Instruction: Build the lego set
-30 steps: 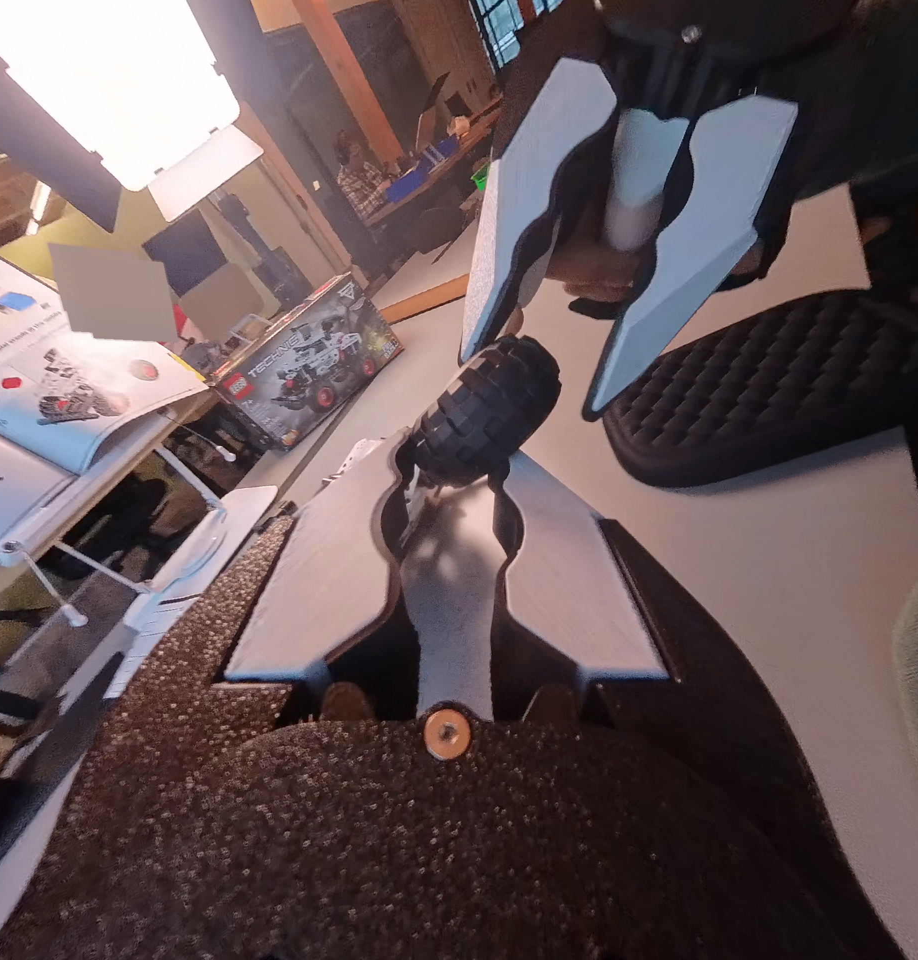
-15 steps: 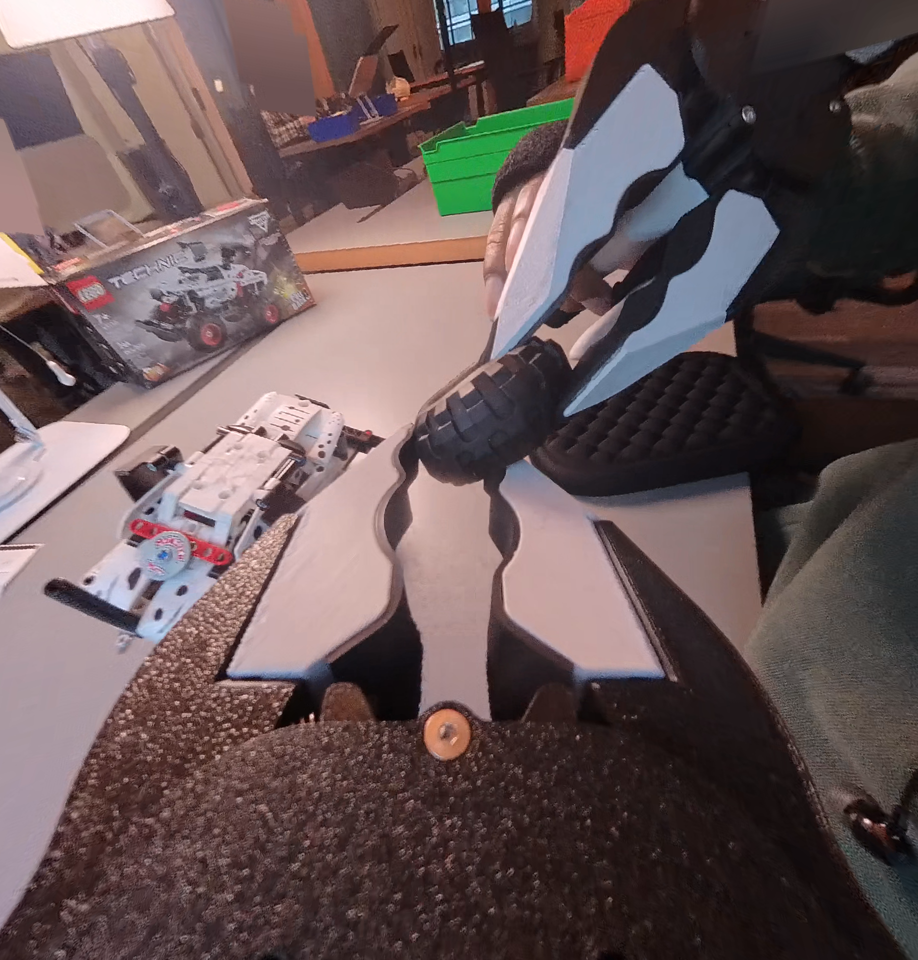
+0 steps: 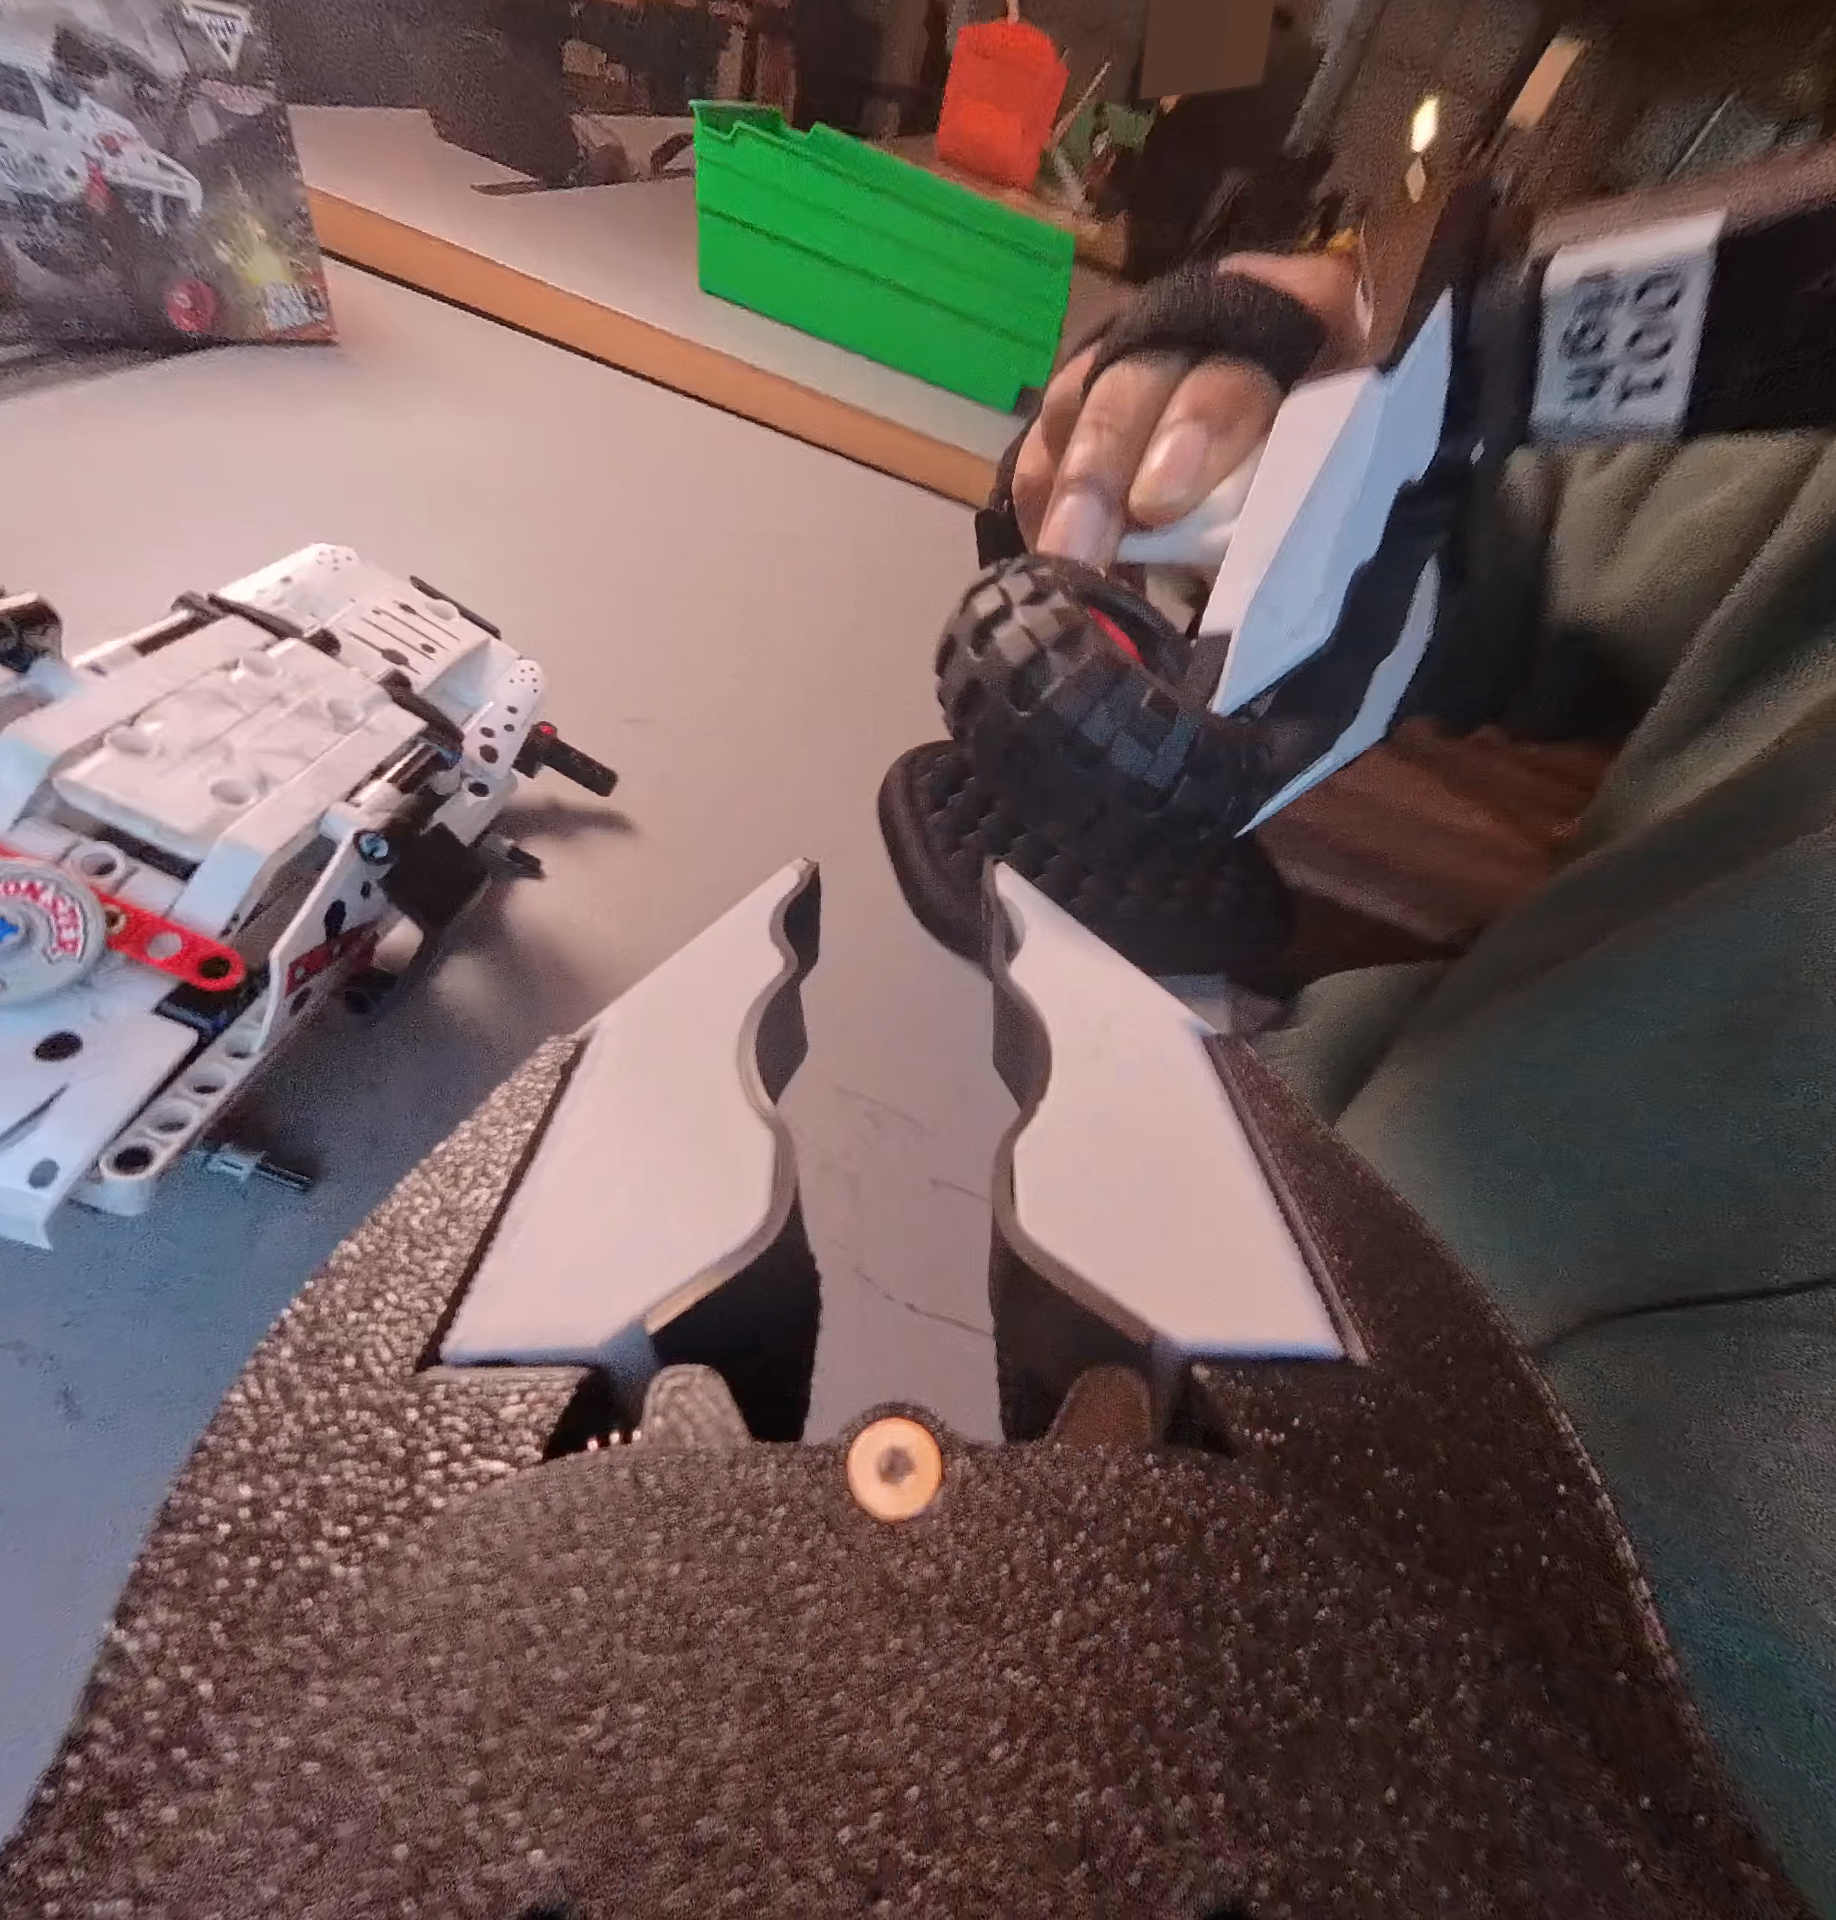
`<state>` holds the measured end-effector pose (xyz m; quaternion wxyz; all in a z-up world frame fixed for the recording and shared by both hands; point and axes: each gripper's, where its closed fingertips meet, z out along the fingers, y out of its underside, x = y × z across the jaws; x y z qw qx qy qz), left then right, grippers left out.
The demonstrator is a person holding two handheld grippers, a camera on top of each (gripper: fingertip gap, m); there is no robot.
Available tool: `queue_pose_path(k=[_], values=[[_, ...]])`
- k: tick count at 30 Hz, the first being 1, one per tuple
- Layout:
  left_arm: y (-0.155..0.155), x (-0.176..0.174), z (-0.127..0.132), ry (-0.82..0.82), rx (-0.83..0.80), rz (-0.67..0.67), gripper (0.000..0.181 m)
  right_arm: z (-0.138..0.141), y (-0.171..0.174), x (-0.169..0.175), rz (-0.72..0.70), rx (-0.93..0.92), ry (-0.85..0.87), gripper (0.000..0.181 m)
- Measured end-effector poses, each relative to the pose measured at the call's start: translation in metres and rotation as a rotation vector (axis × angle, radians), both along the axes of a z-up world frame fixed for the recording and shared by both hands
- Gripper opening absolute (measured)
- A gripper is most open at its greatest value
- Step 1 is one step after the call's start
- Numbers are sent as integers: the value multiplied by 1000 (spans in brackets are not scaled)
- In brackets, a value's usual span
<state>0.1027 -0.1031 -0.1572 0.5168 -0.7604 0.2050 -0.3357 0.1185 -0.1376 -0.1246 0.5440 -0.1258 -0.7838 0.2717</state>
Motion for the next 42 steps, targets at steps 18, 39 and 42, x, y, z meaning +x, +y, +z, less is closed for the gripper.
queue_pose_path(k=[18,39,42], values=[[0,22,9,-353,-316,-287,25,-46,24,0,113,595,-97,13],[28,-4,56,-148,237,315,24,13,74,-32,-382,-1265,-196,17],[28,-5,59,-83,279,364,24,19,74,-33,-403,-1210,-159,12]])
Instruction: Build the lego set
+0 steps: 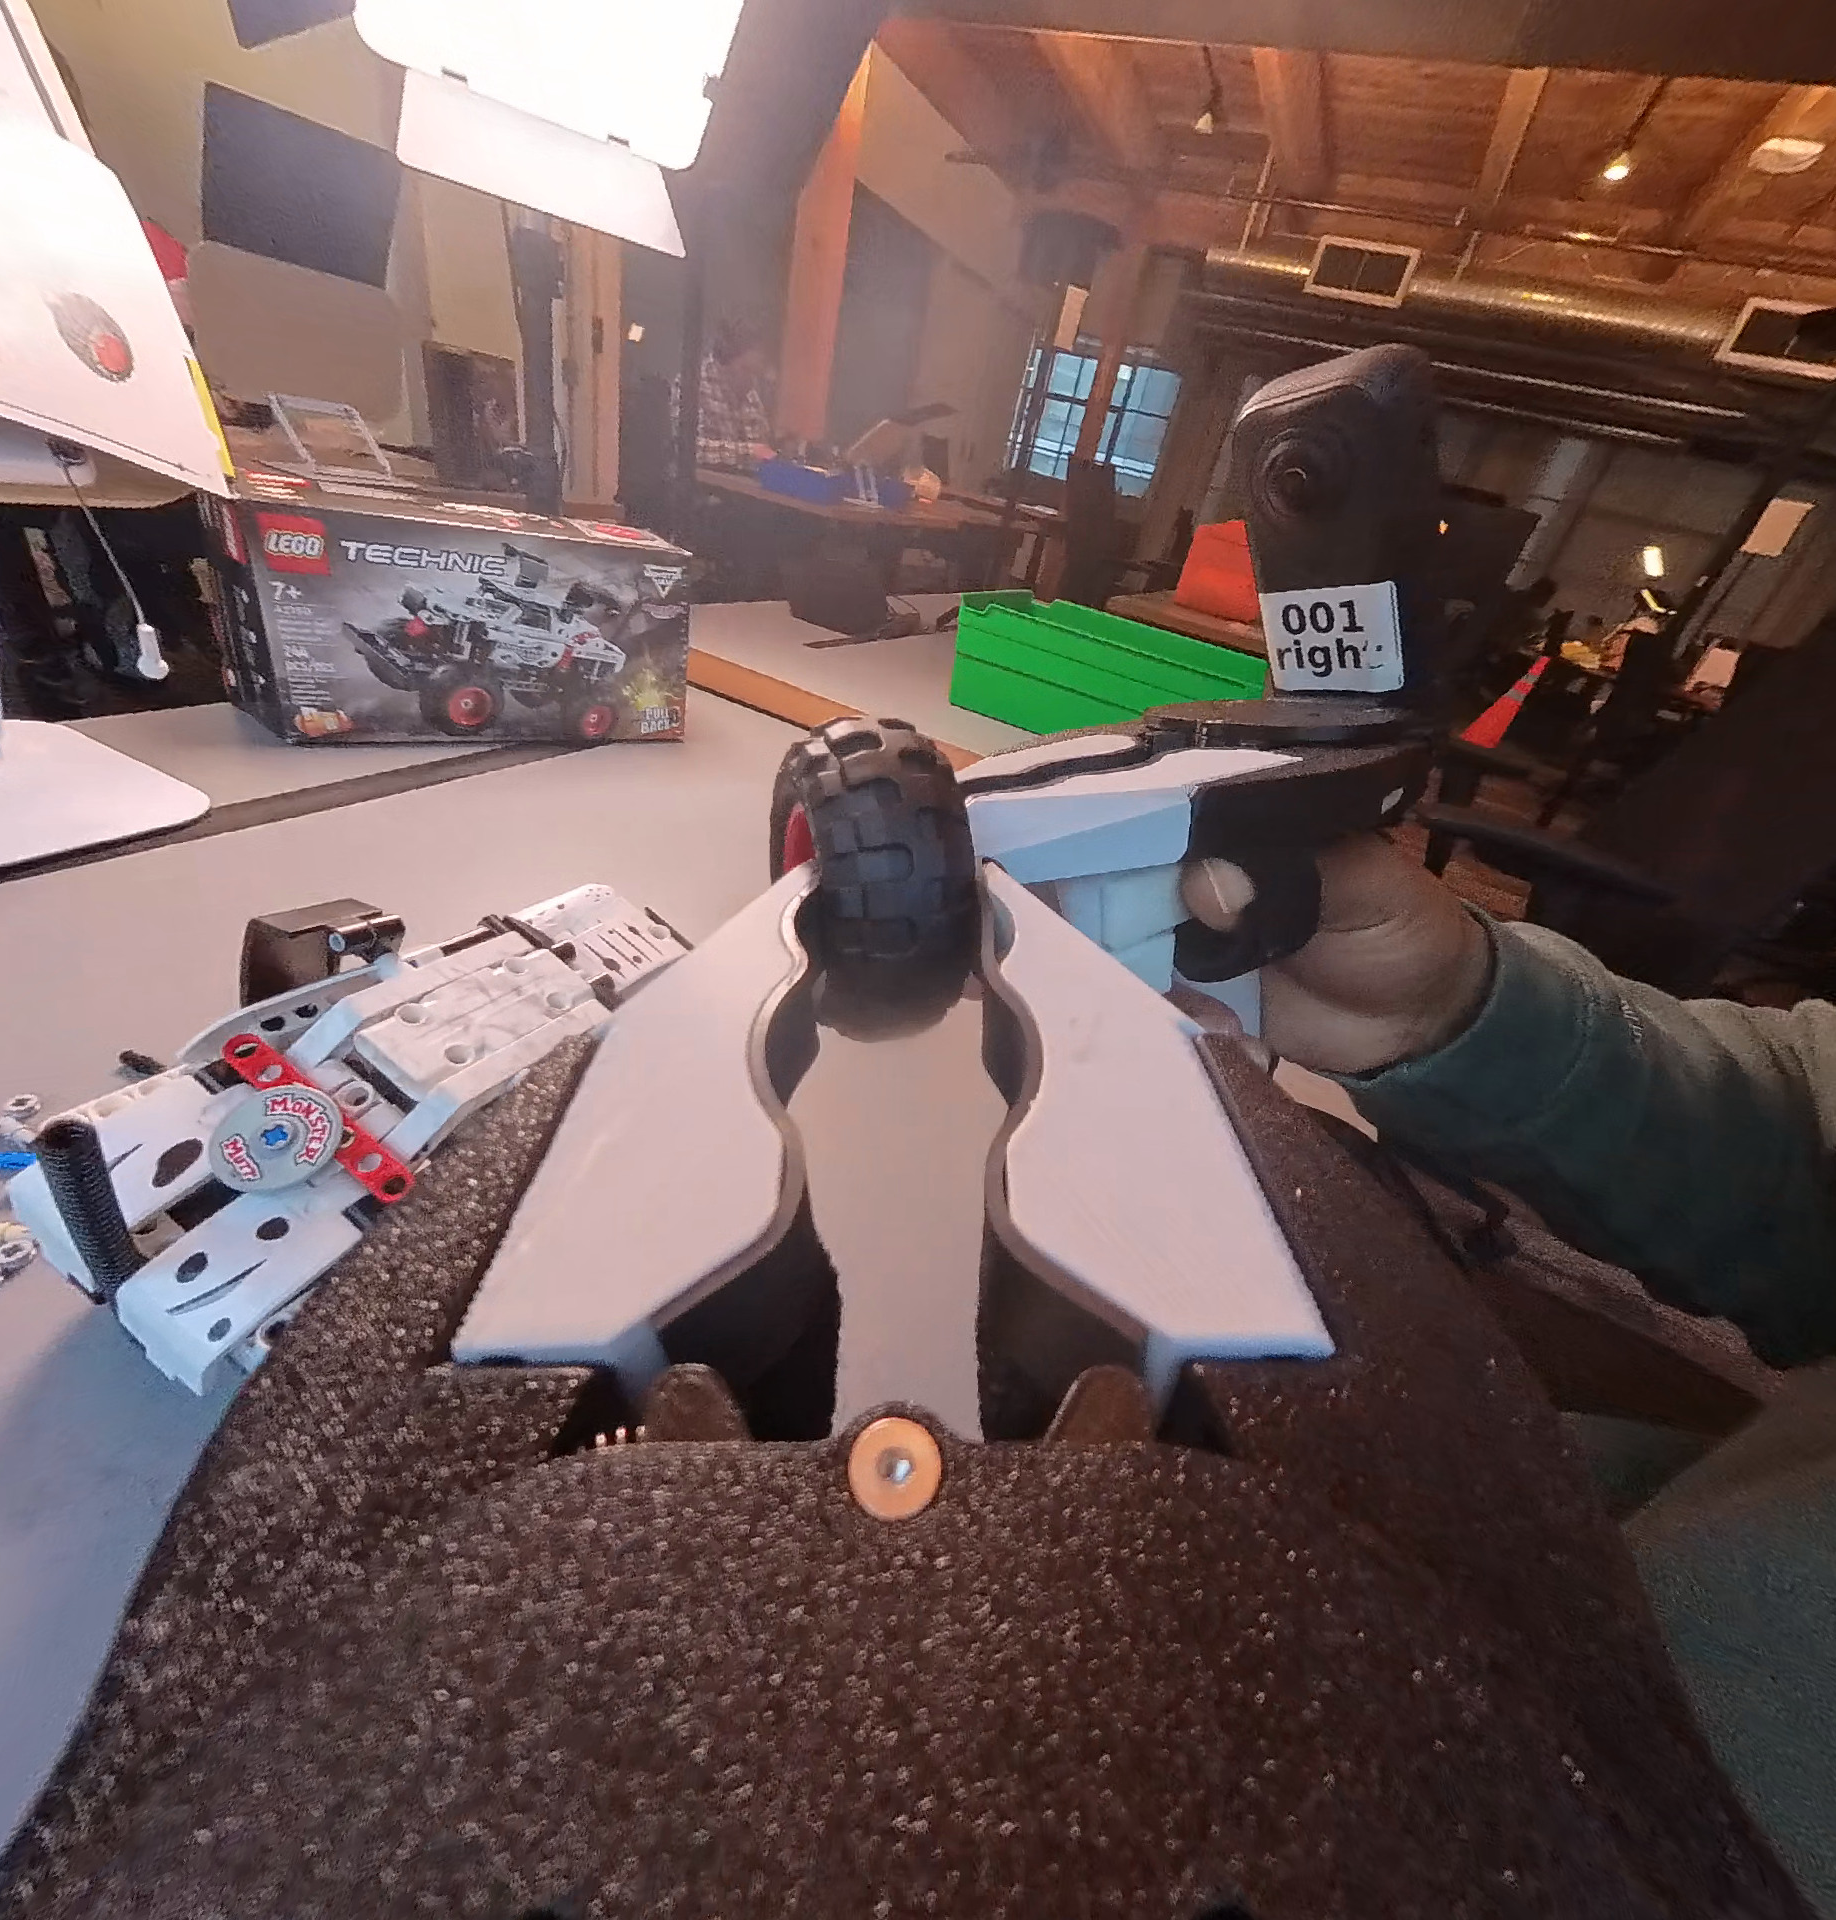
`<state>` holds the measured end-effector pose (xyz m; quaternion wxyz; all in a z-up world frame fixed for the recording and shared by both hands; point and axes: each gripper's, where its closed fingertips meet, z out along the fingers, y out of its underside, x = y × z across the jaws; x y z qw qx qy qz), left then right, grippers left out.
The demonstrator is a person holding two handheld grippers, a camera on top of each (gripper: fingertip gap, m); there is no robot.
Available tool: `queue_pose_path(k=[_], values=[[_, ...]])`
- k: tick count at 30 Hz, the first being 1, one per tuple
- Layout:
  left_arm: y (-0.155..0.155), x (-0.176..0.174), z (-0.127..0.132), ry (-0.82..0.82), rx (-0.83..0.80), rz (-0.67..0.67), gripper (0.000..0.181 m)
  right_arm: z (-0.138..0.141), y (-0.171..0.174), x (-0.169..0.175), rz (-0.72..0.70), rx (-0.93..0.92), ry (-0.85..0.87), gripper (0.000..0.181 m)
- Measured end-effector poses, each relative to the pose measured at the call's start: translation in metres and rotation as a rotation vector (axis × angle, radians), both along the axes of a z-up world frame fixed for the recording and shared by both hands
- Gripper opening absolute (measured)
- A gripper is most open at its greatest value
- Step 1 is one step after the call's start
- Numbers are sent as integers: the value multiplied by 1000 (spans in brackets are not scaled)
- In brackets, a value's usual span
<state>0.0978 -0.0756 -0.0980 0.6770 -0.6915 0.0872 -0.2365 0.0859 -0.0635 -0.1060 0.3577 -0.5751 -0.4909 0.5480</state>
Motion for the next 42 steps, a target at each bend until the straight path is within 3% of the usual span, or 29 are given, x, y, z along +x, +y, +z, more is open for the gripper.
queue_pose_path(k=[6,18,26,33,36,42], values=[[-3,-2,-4,-54,-54,-73,24,-4,-1,-1,19,22,-18,7],[-11,-7,6,-274,-24,-206,22,5,-8,0,92,-203,36,3],[-21,-3,7,-381,-22,-344,23,4,-15,6,132,-246,23,2],[-29,2,6,-357,-24,-444,25,2,-21,8,178,-282,17,2],[-33,2,7,-360,-32,-504,26,3,-24,9,202,-237,15,2],[-33,-14,21,-636,-11,-597,26,14,-35,5,201,-49,29,7]])
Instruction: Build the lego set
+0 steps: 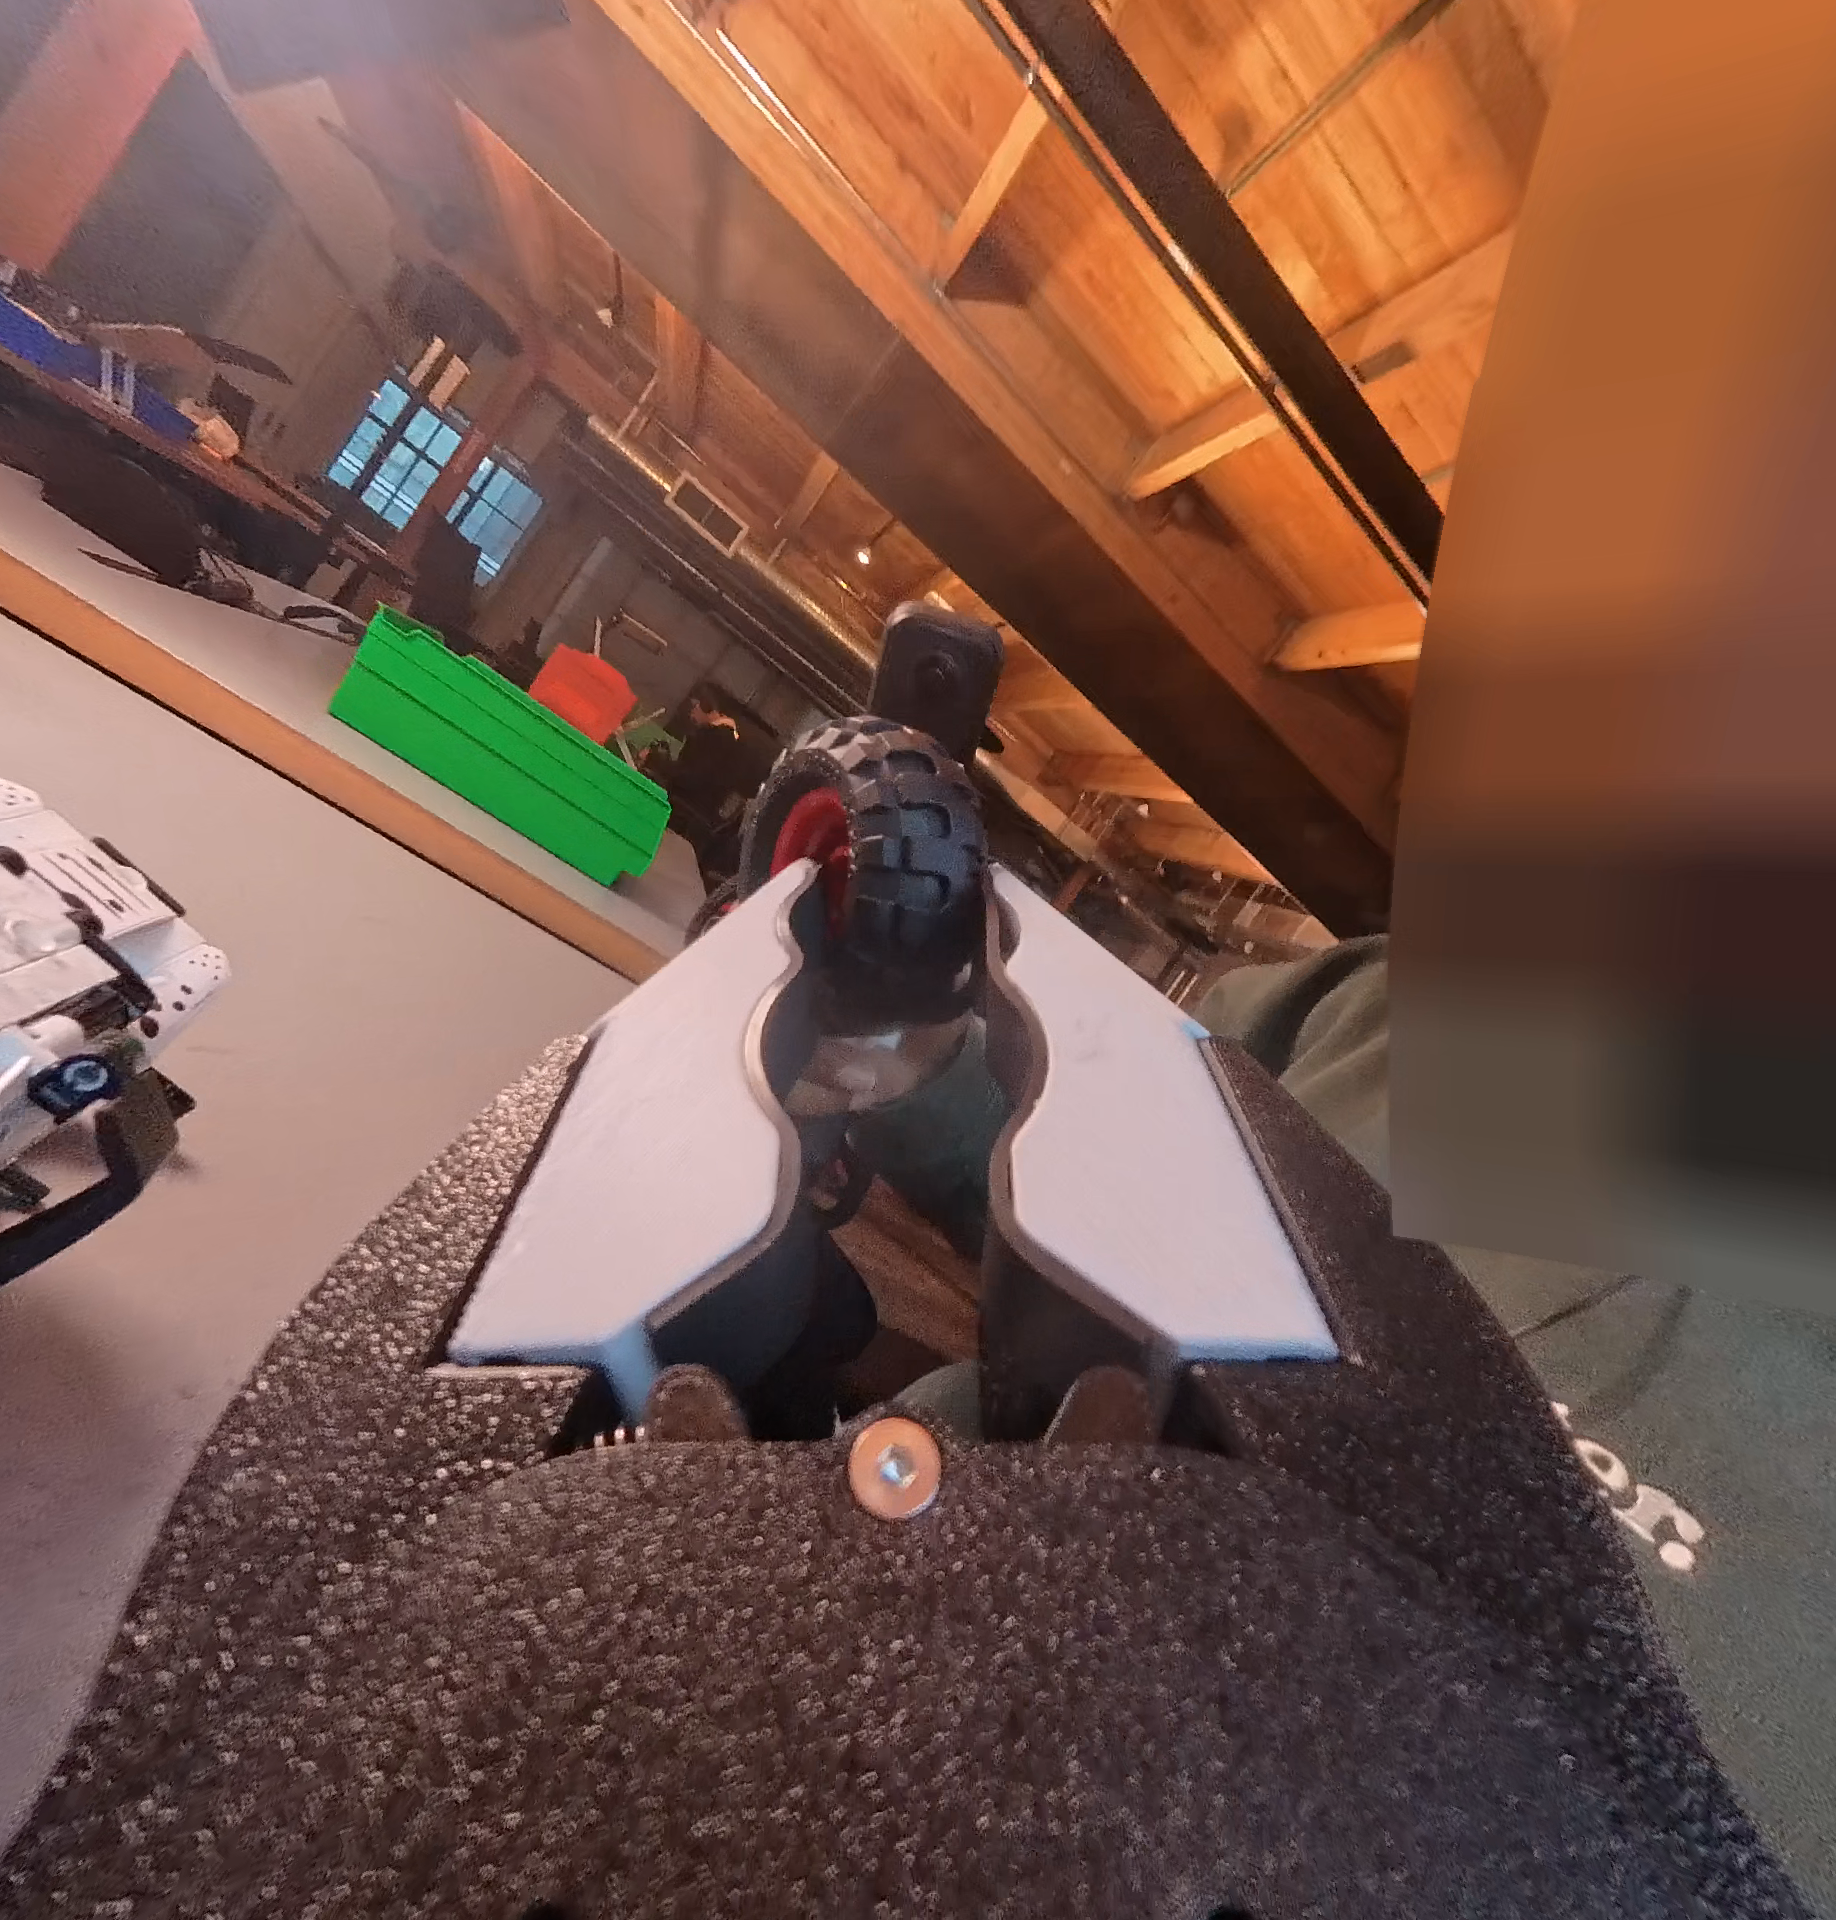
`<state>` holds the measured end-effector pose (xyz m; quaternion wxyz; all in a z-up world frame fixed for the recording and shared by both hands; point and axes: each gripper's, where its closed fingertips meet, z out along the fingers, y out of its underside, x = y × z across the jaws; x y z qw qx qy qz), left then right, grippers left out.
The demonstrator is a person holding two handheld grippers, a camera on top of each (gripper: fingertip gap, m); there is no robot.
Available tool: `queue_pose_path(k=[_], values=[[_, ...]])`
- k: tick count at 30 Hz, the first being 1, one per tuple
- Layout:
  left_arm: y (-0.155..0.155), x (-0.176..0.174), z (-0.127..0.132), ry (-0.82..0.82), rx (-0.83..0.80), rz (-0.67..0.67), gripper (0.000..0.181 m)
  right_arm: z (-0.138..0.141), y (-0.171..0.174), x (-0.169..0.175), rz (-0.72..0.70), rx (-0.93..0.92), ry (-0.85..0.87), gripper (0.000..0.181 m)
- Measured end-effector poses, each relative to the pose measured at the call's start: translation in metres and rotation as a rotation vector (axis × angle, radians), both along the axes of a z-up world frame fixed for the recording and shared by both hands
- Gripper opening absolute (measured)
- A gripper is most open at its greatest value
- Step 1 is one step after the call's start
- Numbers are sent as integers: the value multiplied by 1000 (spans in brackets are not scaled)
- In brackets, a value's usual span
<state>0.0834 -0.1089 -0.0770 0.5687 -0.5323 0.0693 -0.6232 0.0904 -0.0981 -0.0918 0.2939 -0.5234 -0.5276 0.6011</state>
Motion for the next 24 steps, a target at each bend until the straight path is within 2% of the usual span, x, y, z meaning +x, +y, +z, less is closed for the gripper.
queue_pose_path(k=[2,4,8,10,12,15,20,24], values=[[4,-3,0,-23,-6,34,26,-2,6,0,-33,-35,-22,0],[9,-4,-2,41,9,119,26,-5,6,0,-41,-122,-48,1],[10,-2,3,165,70,244,27,-9,13,-3,-113,-224,-62,21],[10,0,5,211,110,306,27,-10,13,-5,-106,-315,-47,25],[10,-1,7,234,141,369,27,-6,11,-7,-92,-384,-17,20],[13,-3,3,286,166,452,27,0,11,-8,-76,-471,28,4],[12,-3,1,318,180,490,27,1,8,-10,-42,-519,32,19],[10,3,1,340,196,488,27,-3,11,-11,-65,-493,32,15]])
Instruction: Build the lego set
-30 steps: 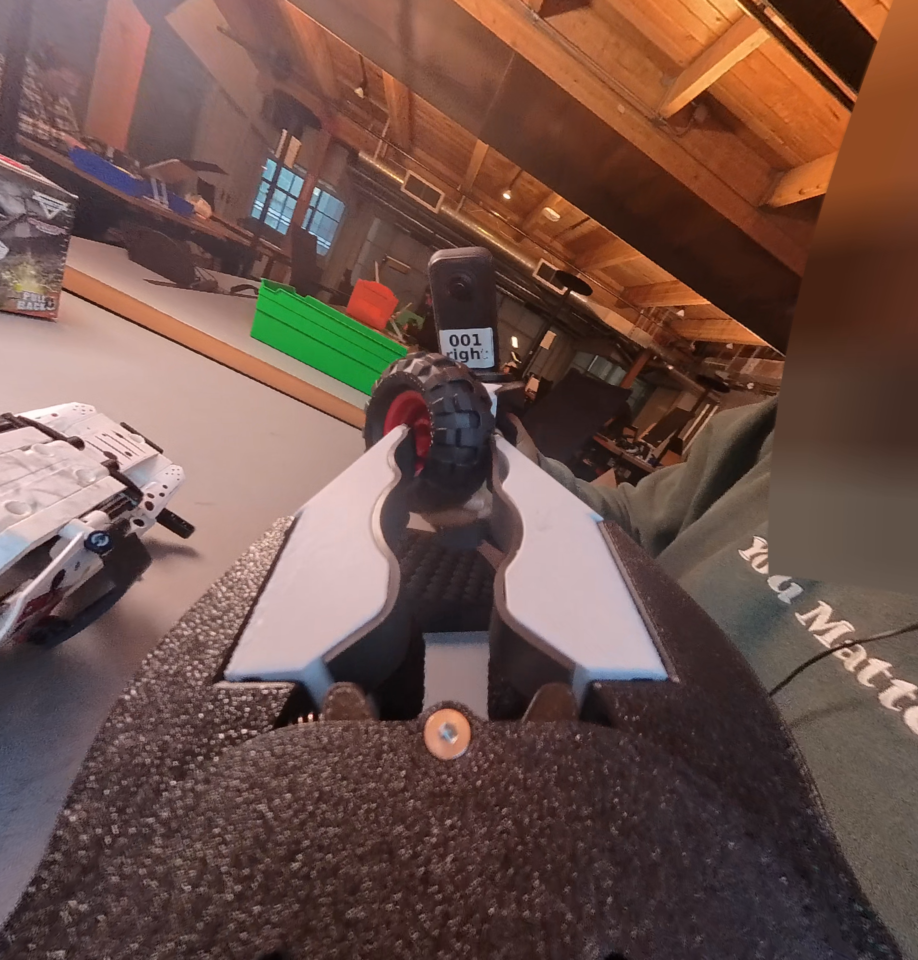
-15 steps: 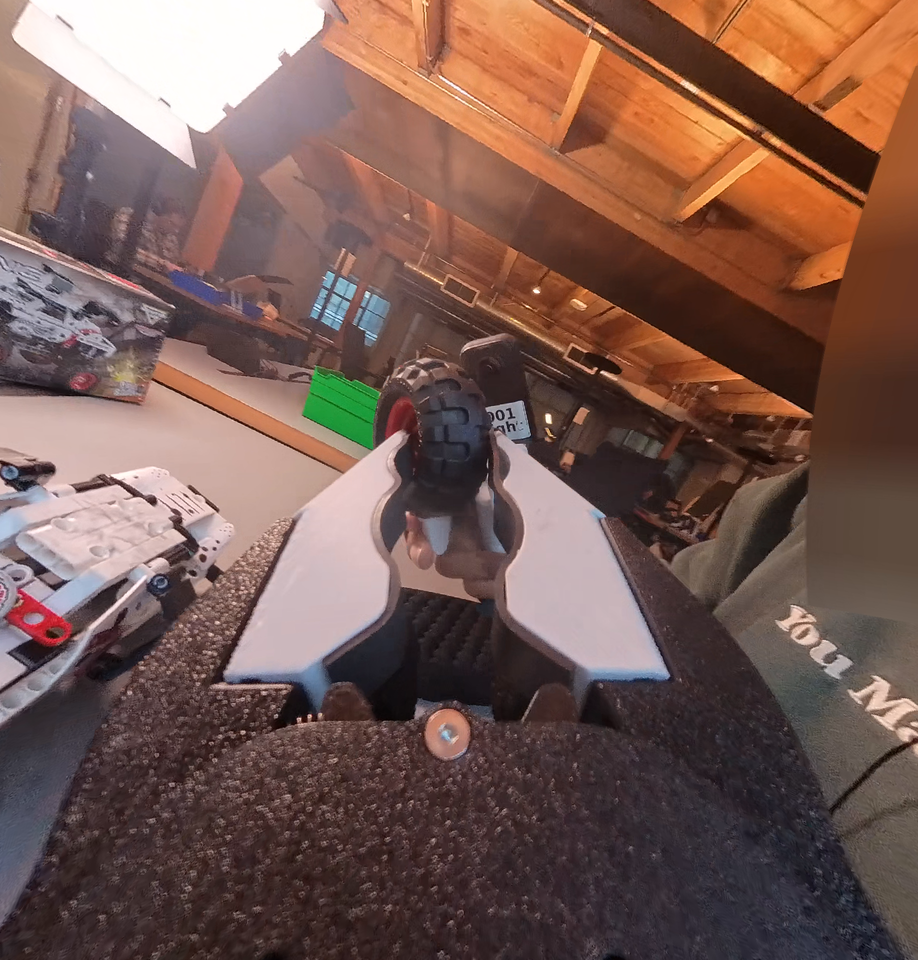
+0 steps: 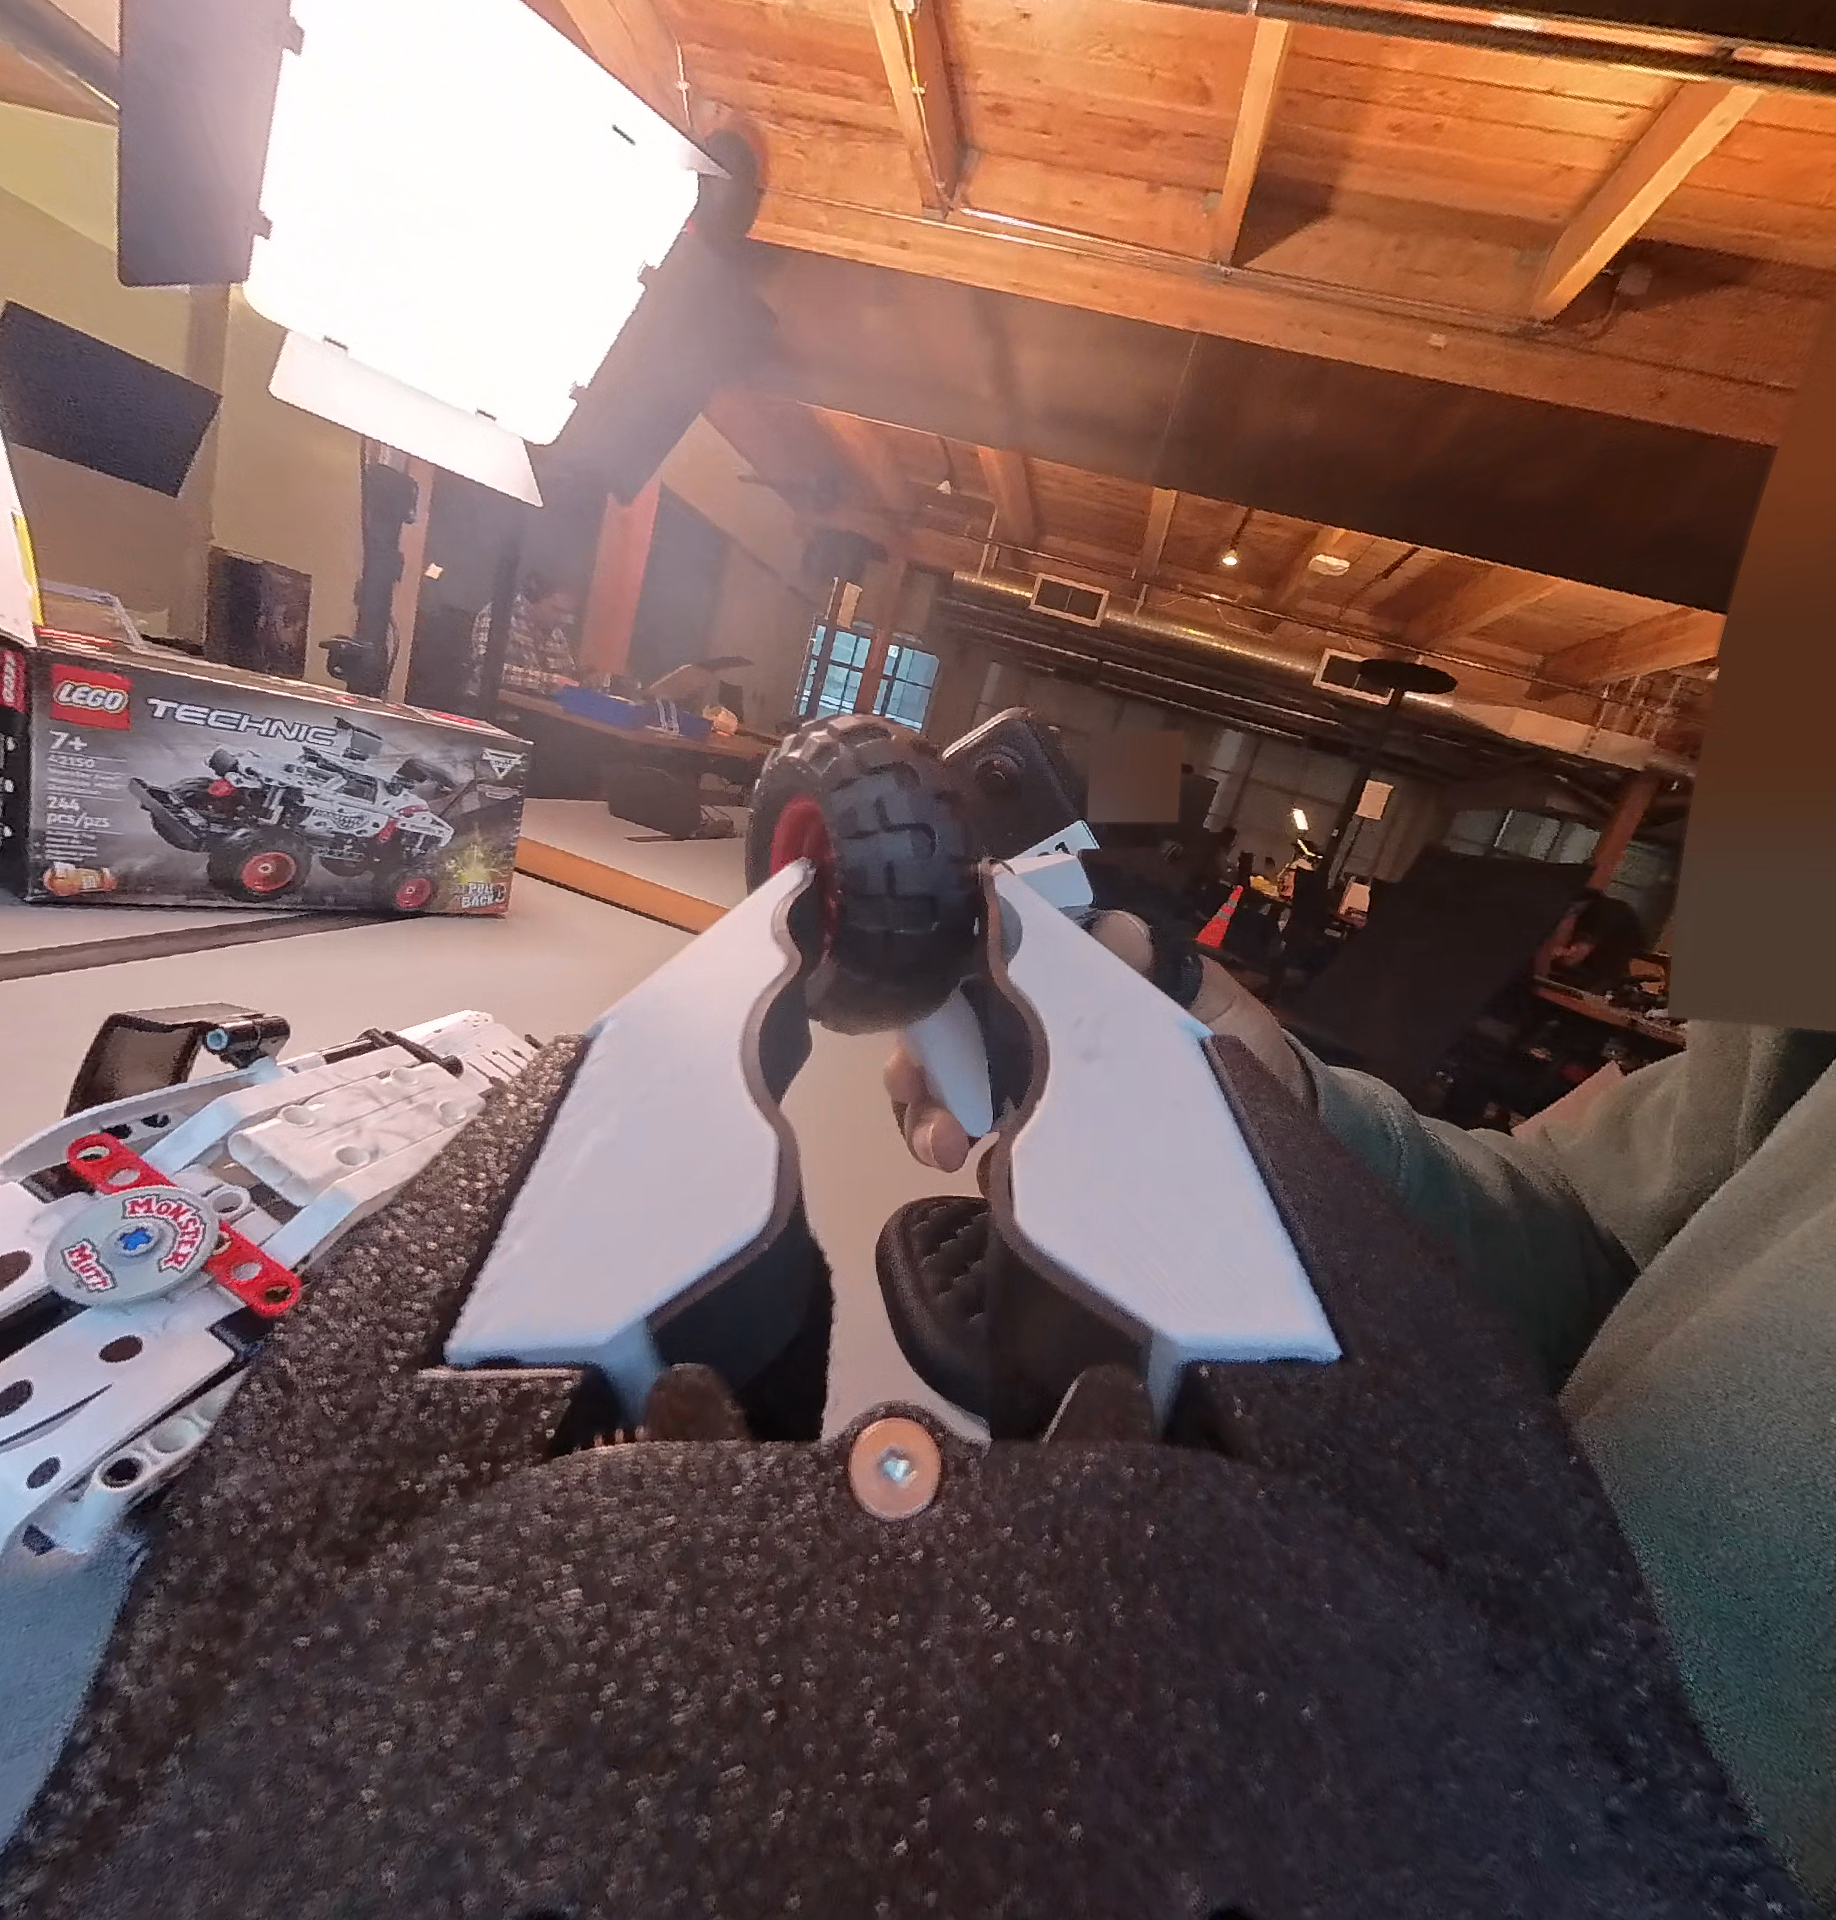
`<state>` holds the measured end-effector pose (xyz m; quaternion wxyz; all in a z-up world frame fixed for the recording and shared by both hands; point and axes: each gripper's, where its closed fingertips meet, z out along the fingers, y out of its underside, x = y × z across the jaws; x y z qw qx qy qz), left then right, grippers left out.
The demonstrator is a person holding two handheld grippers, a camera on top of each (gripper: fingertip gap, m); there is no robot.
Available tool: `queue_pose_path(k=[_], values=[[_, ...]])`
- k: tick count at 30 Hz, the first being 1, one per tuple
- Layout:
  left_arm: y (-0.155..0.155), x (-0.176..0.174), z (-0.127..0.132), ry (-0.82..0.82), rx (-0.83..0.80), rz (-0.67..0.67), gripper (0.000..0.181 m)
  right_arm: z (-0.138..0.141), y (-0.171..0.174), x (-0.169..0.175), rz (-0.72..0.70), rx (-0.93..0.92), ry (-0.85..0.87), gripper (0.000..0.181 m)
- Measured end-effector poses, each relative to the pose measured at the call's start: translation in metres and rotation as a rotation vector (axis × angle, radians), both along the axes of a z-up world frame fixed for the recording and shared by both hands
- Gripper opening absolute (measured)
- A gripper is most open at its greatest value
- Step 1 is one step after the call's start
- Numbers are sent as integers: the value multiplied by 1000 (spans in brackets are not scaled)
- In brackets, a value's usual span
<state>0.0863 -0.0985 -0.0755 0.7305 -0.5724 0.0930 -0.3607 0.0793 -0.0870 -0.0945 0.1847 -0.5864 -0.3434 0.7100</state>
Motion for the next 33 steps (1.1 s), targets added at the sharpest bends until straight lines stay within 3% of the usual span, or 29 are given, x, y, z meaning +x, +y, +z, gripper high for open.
queue_pose_path(k=[12,16,22,27,33], values=[[-1,3,2,-68,-31,-80,27,0,-1,0,11,-58,56,18],[1,6,2,-51,-4,-45,27,3,1,0,-2,-60,77,16],[5,4,-5,67,-129,-46,33,-11,14,6,-44,161,-60,15],[12,8,-30,266,-365,-71,33,-14,11,5,-45,405,-171,15],[17,2,-25,188,-332,10,24,-11,17,1,-125,458,-193,15]])
